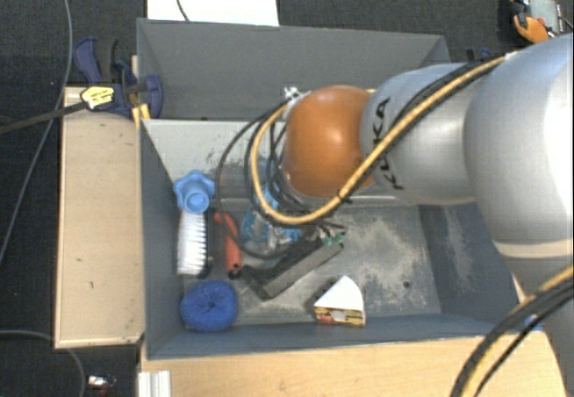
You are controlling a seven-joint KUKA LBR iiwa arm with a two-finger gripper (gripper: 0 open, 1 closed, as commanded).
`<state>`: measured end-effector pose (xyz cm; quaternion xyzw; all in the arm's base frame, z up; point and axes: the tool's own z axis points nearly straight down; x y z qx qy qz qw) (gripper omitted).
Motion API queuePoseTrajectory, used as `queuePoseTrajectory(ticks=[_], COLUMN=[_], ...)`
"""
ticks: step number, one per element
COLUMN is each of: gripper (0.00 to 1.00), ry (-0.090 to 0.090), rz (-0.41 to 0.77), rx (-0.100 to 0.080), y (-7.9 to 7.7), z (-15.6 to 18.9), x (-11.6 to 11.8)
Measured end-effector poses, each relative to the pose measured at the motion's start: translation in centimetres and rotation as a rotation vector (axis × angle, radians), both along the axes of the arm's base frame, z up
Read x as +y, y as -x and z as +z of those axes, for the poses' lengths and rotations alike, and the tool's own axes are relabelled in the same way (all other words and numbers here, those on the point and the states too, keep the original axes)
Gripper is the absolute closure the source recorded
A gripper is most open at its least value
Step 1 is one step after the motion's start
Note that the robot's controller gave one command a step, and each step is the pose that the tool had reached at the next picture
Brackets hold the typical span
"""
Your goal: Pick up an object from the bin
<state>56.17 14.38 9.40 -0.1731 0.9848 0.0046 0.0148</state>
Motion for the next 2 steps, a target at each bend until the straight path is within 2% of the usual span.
queuePoseTrajectory(ticks=[1, 2], gripper=[1.0, 1.0], ry=[-0.001, -0.001], rz=[0.006, 0.006], rx=[0.0, -0.006], y=[-2.8, -0.3], z=[-2.2, 0.6], x=[0.8, -0.1])
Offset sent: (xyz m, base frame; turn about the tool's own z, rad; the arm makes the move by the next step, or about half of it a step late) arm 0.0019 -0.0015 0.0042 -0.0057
